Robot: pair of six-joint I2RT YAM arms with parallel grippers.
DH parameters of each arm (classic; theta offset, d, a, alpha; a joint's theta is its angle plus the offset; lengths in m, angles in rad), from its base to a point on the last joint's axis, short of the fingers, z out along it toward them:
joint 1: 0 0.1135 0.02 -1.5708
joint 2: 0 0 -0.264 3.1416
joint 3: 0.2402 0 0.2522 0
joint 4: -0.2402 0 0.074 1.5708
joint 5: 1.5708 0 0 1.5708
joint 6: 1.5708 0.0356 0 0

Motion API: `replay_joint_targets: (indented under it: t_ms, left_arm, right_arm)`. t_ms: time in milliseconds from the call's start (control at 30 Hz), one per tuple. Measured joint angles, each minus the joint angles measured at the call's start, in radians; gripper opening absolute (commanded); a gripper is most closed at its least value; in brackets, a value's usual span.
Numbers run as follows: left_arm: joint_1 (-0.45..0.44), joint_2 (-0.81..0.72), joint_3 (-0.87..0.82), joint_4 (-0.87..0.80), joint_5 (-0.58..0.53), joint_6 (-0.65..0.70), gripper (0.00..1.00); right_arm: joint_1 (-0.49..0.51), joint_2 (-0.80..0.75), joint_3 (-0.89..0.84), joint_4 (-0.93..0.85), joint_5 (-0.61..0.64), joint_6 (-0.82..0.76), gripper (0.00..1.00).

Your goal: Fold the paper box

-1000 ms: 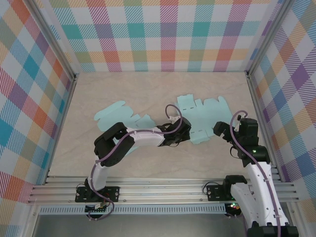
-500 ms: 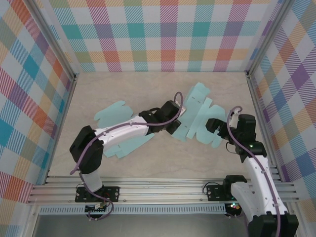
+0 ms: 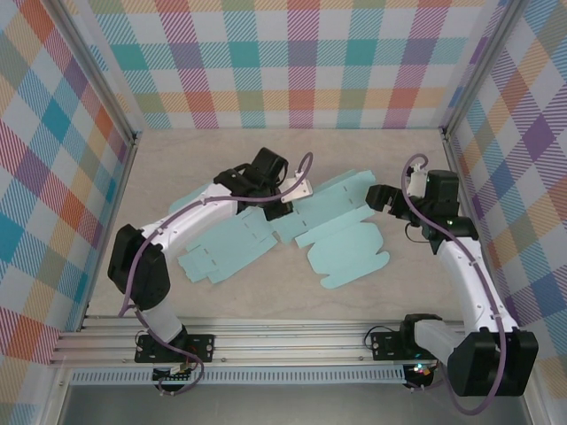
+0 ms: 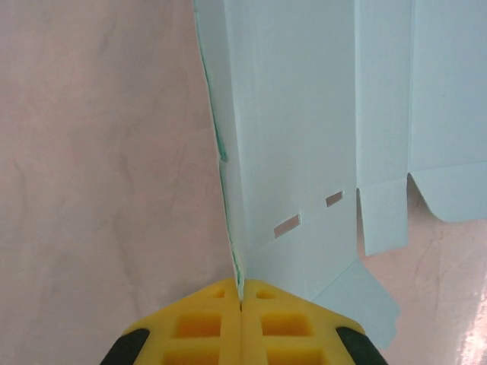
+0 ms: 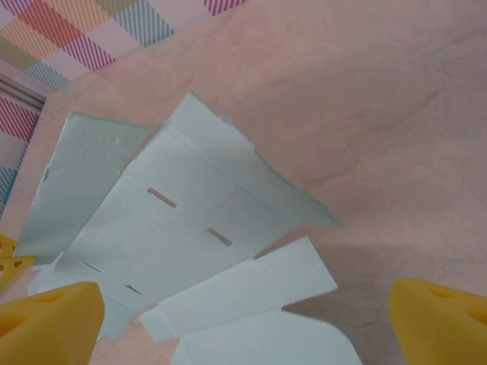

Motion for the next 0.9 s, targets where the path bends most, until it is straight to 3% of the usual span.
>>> replay_joint_targets:
  t_ms: [233,533,900]
  left_arm:
    - [0.001,0.056,0.056,0.008,-0.013,0.125,0.0]
    - [-0.071,0.101,-0.019,0.209,-0.232,0.208,0.0]
    - [-0.127,0.101,-0.126,0.469,-0.41,0.256,0.0]
  right_arm:
    - [0.0,0.023,0.058,-0.012,-0.065,0.008,0.83]
    - [0.0,0.063,0.161,-0.084,-0.065,0.066,0.79]
    - [0.011,0.294,0.286,-0.106,-0.103,0.13,0.7]
